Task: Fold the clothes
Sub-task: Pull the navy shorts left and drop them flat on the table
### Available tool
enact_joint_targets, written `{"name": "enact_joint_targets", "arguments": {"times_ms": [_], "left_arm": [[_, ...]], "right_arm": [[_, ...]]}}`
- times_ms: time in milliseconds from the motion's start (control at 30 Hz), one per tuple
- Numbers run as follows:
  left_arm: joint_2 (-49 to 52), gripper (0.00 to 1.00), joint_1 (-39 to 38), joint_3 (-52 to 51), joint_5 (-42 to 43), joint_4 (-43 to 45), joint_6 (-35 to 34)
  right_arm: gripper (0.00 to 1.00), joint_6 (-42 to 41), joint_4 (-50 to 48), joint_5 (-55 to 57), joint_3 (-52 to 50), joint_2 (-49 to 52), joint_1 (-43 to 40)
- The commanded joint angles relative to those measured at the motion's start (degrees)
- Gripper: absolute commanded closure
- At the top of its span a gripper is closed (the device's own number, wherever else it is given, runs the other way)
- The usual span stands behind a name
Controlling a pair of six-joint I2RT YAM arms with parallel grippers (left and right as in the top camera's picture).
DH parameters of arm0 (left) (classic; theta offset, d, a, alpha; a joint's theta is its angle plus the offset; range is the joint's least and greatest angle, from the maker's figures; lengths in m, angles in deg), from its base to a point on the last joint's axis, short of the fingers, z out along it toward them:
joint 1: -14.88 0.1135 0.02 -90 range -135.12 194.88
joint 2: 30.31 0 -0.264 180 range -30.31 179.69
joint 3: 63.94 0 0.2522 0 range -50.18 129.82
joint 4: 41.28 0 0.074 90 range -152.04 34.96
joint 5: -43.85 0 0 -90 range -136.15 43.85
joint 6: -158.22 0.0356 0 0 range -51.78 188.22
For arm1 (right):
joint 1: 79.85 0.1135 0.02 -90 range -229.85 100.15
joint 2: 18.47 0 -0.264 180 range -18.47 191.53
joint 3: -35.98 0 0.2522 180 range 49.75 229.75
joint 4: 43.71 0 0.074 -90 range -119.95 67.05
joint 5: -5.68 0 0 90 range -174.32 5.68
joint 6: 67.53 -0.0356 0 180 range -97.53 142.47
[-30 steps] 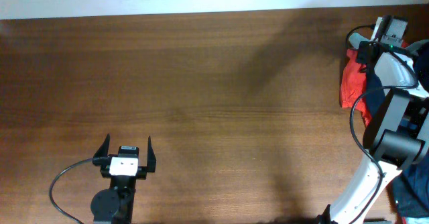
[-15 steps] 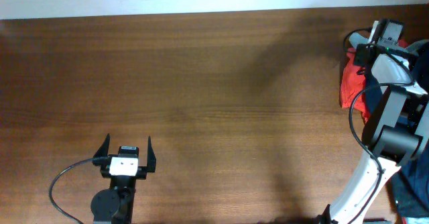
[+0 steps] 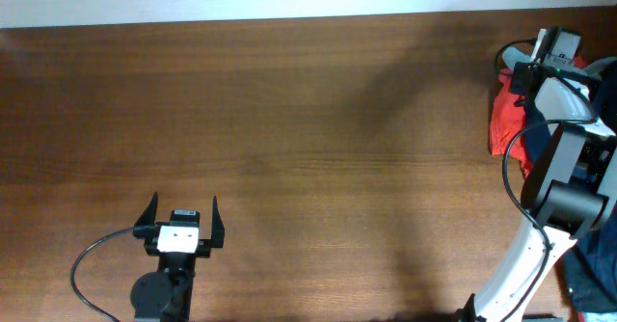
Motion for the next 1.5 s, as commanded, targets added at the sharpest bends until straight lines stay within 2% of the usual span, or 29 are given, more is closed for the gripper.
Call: {"name": "enact_joint_targets", "arguments": {"times_ms": [0, 433, 667, 867, 1033, 1200, 1467], "left_arm": [[-0.24, 0.01, -0.28, -0.28, 0.26, 0.04, 0.7], [-0.24, 0.01, -0.28, -0.28, 0.22, 0.04, 0.7], [-0.24, 0.01, -0.28, -0.28, 0.24, 0.04, 0.7], [-0.24, 0.01, -0.28, -0.28, 0.24, 0.04, 0.7], [-0.24, 0.01, -0.28, -0.28, 0.26, 0.04, 0.7], [-0.24, 0.01, -0.28, -0.28, 0.24, 0.04, 0.7], [-0.24, 0.01, -0.28, -0.28, 0.26, 0.04, 0.7]], "right_arm": [[0.96, -0.63, 0.09, -0.09, 0.81, -3.02, -0.33], [0.96, -0.63, 6.49, -0.59, 0.81, -13.16, -0.02], [0.96, -0.61, 11.06, -0.74, 0.83, -18.95, 5.2], [0.96, -0.66, 13.25, -0.79, 0.85, -25.31, 14.05], [0.96, -0.85, 14.78, -7.63, 0.85, -28.02, 27.08], [0.96, -5.38, 10.29, -16.15, 0.79, -26.25, 39.67], [0.96, -6.45, 0.44, -16.87, 0.79, -17.57, 57.64]]}}
